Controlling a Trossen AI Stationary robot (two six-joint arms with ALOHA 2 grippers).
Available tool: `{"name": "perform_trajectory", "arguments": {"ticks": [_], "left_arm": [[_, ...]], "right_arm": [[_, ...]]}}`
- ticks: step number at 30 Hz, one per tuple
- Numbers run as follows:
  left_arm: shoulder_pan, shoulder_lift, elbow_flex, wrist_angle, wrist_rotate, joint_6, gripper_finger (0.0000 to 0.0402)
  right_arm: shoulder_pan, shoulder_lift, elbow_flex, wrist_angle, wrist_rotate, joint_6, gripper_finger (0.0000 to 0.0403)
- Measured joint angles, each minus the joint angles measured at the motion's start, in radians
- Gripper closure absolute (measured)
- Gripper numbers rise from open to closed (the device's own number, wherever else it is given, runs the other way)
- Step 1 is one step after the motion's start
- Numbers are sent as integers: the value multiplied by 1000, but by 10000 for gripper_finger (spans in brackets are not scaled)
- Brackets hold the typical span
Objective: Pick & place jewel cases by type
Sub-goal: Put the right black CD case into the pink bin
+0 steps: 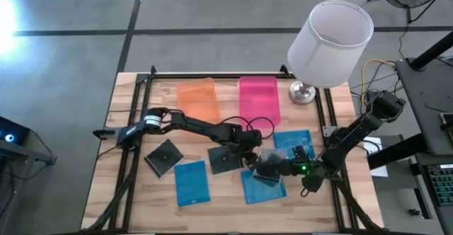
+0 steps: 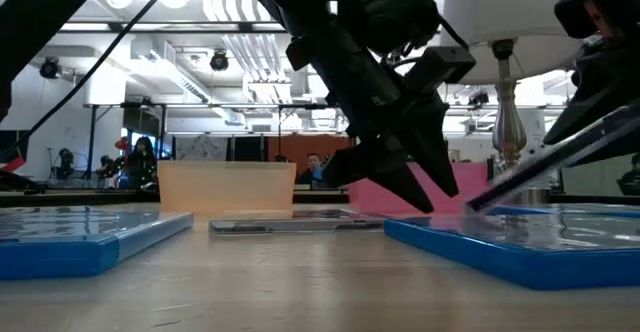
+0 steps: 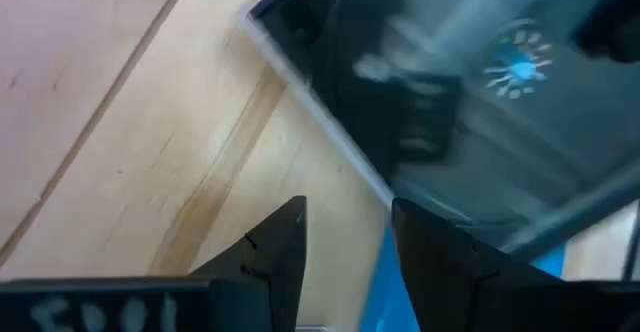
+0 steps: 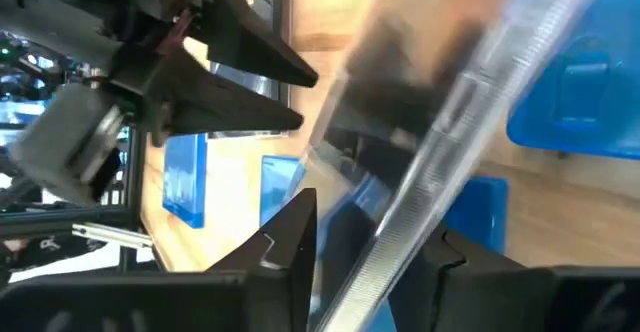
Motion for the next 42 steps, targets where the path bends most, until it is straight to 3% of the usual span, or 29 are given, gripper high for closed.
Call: {"name": "perform_trajectory", "arguments": {"ticks": [6, 11, 14, 17, 23, 29, 33, 42], "left_arm": [[-8, -83, 0, -43, -99, 20, 271], [-39, -237, -1, -160, -269, 78, 271], [-56, -330, -9, -238, -373, 77, 271], [-60, -418, -9, -290, -434, 63, 271], [-60, -549, -9, -368, -546, 57, 271], [-65, -614, -9, -490, -648, 18, 271], [-80, -621, -10, -511, -674, 14, 271], [-96, -628, -35, -515, -712, -27, 271]], "right_arm": [[4, -9, 0, 0, 49, 9, 351], [8, -74, 3, -7, 160, -7, 388], [-26, -149, 28, -41, 187, -130, 387], [-119, -239, 79, -196, 166, -285, 388], [-461, -389, 165, -278, -141, -698, 388], [-879, -468, 191, -291, -410, -898, 388], [-1088, -408, 211, -283, -608, -1012, 389], [-1282, -97, 293, -146, -759, -1088, 385]]}}
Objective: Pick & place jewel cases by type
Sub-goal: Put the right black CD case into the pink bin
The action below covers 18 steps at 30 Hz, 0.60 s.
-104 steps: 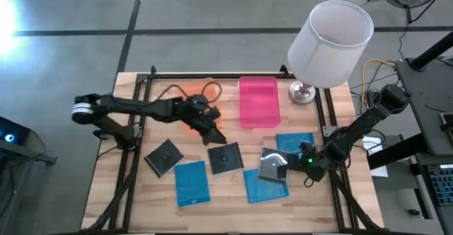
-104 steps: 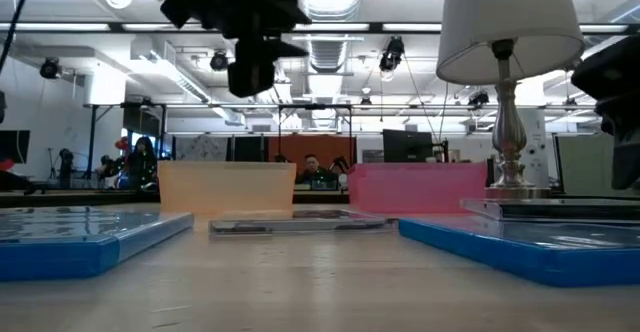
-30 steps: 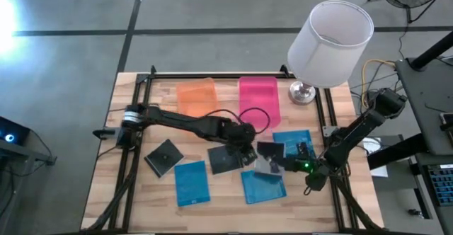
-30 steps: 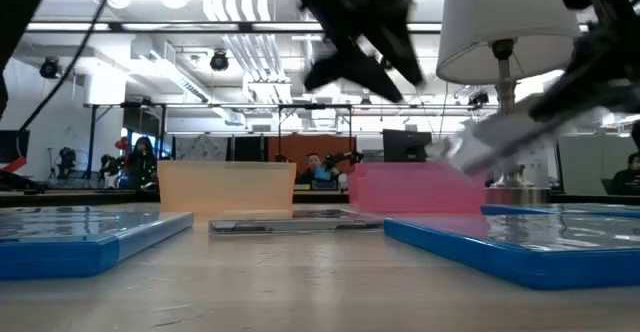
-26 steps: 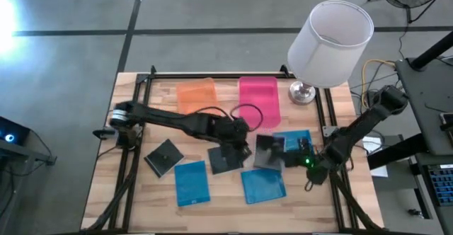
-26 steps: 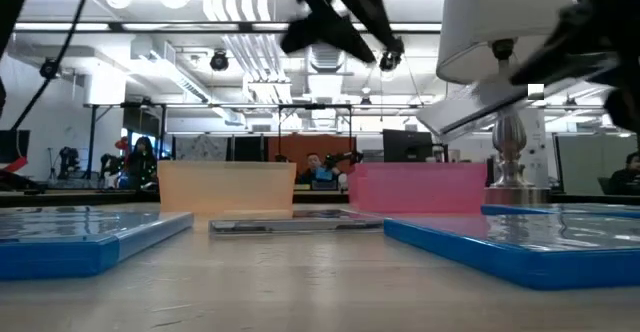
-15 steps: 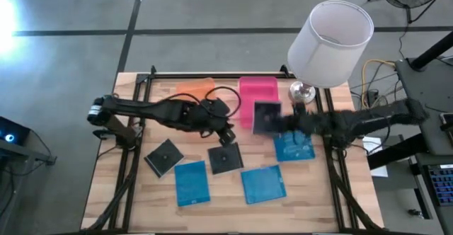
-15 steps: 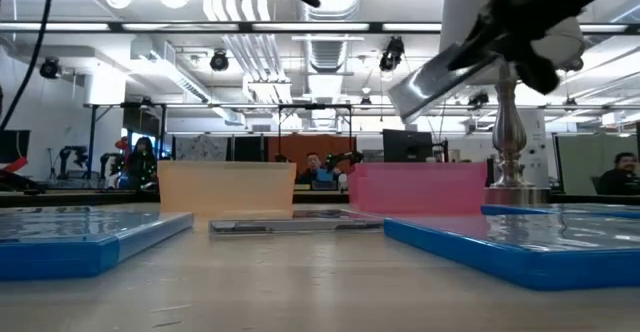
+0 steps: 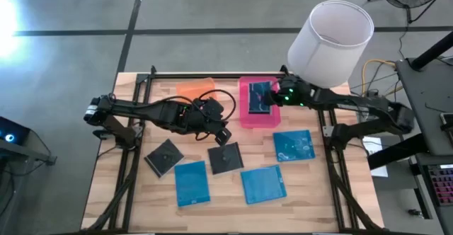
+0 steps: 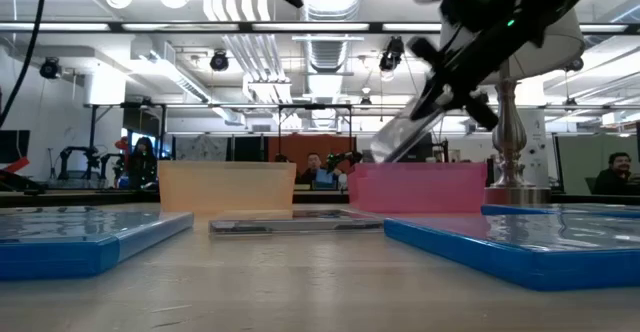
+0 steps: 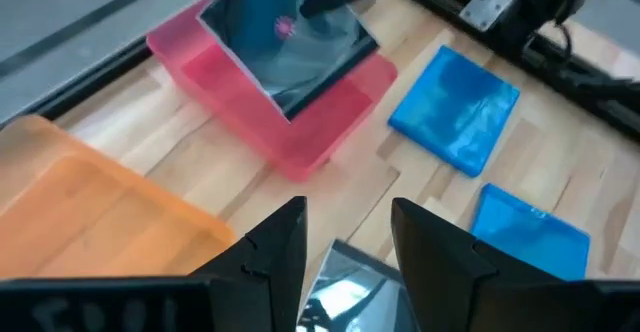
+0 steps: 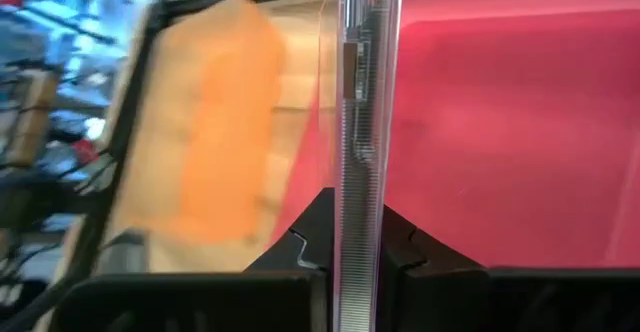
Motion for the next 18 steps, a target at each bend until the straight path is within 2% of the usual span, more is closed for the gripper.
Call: {"name": "perform_trajectory", "arguments": {"ticks": [5, 10, 13, 18], "left_arm": [[-6, -54, -94, 33, 10, -65, 271], [-9, -175, -279, 194, 10, -113, 271], [-10, -256, -403, 295, 11, -142, 271], [-9, -354, -551, 354, 1, -170, 271]], "right_arm": [[-41, 142, 65, 4, -63, 9, 377], [-40, 220, 100, -15, -67, 10, 365], [-40, 249, 130, -97, -68, 8, 334], [-31, 259, 193, -204, -53, -30, 248]]}}
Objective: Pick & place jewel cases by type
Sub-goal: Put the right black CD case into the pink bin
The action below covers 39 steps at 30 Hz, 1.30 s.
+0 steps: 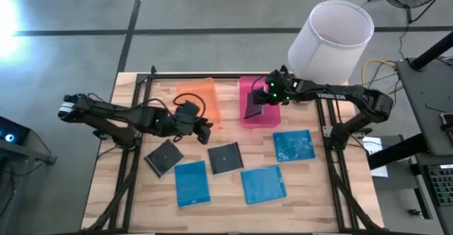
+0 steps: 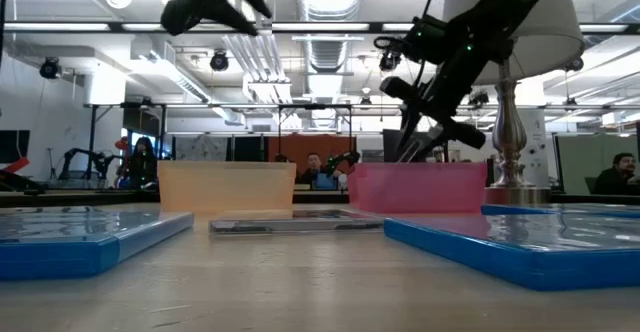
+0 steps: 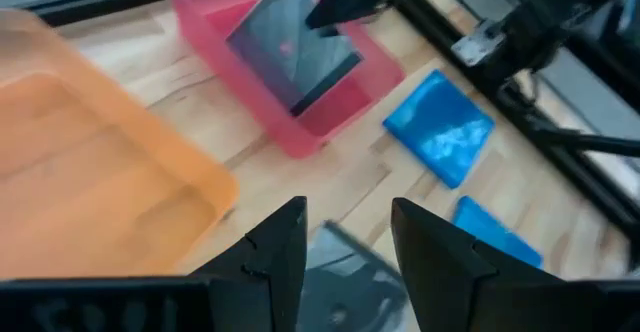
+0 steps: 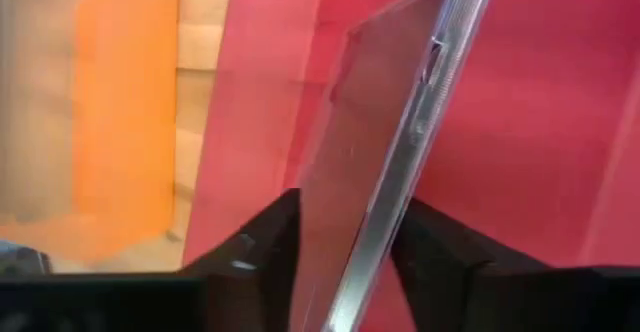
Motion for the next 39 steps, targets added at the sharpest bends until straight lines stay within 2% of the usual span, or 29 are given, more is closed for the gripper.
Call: {"name": "perform_trajectory", "arguments": {"ticks": [5, 8, 10, 12, 14, 16, 18, 22, 27, 30, 33, 39], "left_arm": [[4, -41, -66, -1, -5, 3, 271], [9, -56, -94, -8, 4, 14, 271], [11, -62, -101, -8, 25, 42, 271], [13, -64, -114, -9, 91, 65, 271], [20, -61, -137, -8, 177, 59, 271], [23, -53, -171, -12, 236, 27, 271], [24, -40, -201, -12, 273, -19, 271], [19, -10, -257, -5, 335, -127, 271], [-11, 50, -319, 86, 420, -201, 271], [-38, 110, -330, 119, 447, -227, 271], [-52, 178, -314, 140, 450, -241, 271], [-48, 293, -248, 149, 432, -226, 271]], "right_arm": [[32, -15, 109, -216, 158, -49, 167], [73, -18, 205, -387, 266, -116, 140], [118, -17, 263, -451, 289, -168, 131], [169, -21, 313, -480, 253, -188, 127], [213, -22, 334, -514, 155, -176, 128], [252, -14, 327, -530, 38, -146, 132], [303, -9, 295, -534, -3, -111, 137], [422, 5, 204, -464, -7, 21, 147], [527, 42, 92, -160, -21, 186, 149], [559, 106, 58, -38, -31, 255, 149], [583, 178, 55, 26, -29, 276, 148], [611, 288, 87, 39, -14, 264, 133]]}}
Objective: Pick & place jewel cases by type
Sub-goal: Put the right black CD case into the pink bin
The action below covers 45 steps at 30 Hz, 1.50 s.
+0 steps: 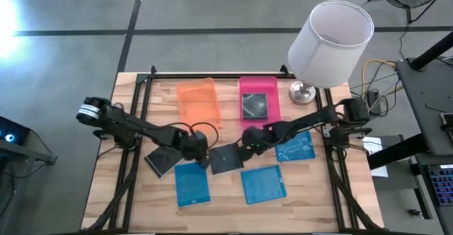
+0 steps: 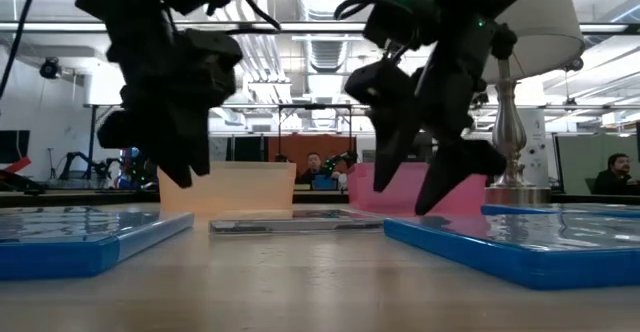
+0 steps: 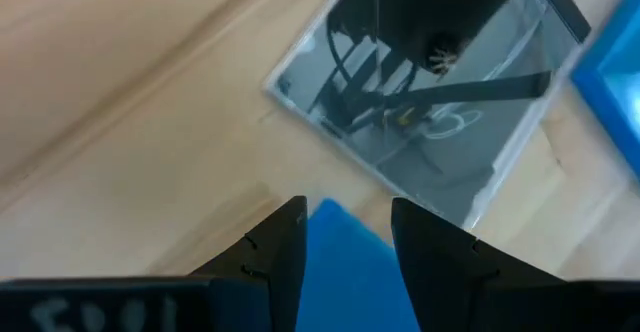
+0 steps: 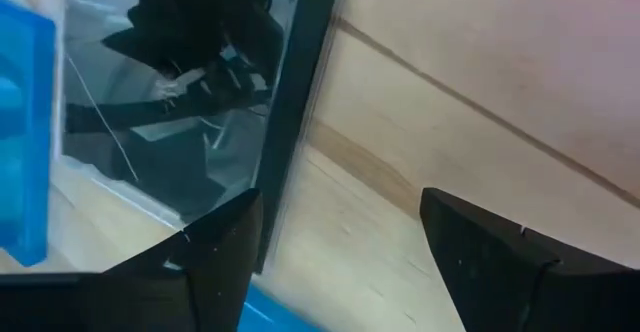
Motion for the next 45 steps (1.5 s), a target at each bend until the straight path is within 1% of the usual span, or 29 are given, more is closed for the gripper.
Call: {"name": "perform_trajectory", "arguments": {"ticks": [4, 8, 11, 13, 18, 21, 26, 29, 31, 34, 38, 43, 45], "left_arm": [[3, 68, 15, -2, -3, 3, 271], [3, 123, 16, 7, 21, 4, 271], [3, 144, 17, 24, 24, 15, 271], [5, 149, 17, 34, 27, 24, 271], [10, 164, 33, 43, 32, 48, 271], [9, 168, 35, 46, 33, 59, 271], [10, 159, 23, 49, 33, 70, 271], [11, 159, 21, 42, 33, 112, 271], [14, 159, 20, 46, 35, 131, 271], [21, 159, 18, 57, 39, 140, 271], [28, 159, 16, 76, 42, 140, 271], [30, 161, 19, 112, 26, 136, 271], [30, 161, 19, 113, 25, 136, 271]], "right_arm": [[-1, 25, -13, 62, -18, 10, 125], [-1, 47, -32, 141, -36, 21, 124], [1, 78, -39, 251, -93, 35, 124], [10, 113, -33, 308, -100, 49, 124], [11, 163, 2, 302, -134, 43, 124], [10, 153, 6, 295, -123, 12, 125], [12, 55, -2, 276, -57, -64, 133], [-1, -26, 0, 285, -43, -108, 136], [-4, -50, 6, 318, -41, -132, 137], [4, -54, 1, 323, -41, -155, 138], [15, -48, 32, 398, -43, -159, 138], [32, 22, 47, 432, -116, -166, 138], [34, 35, 82, 450, -115, -158, 138]]}}
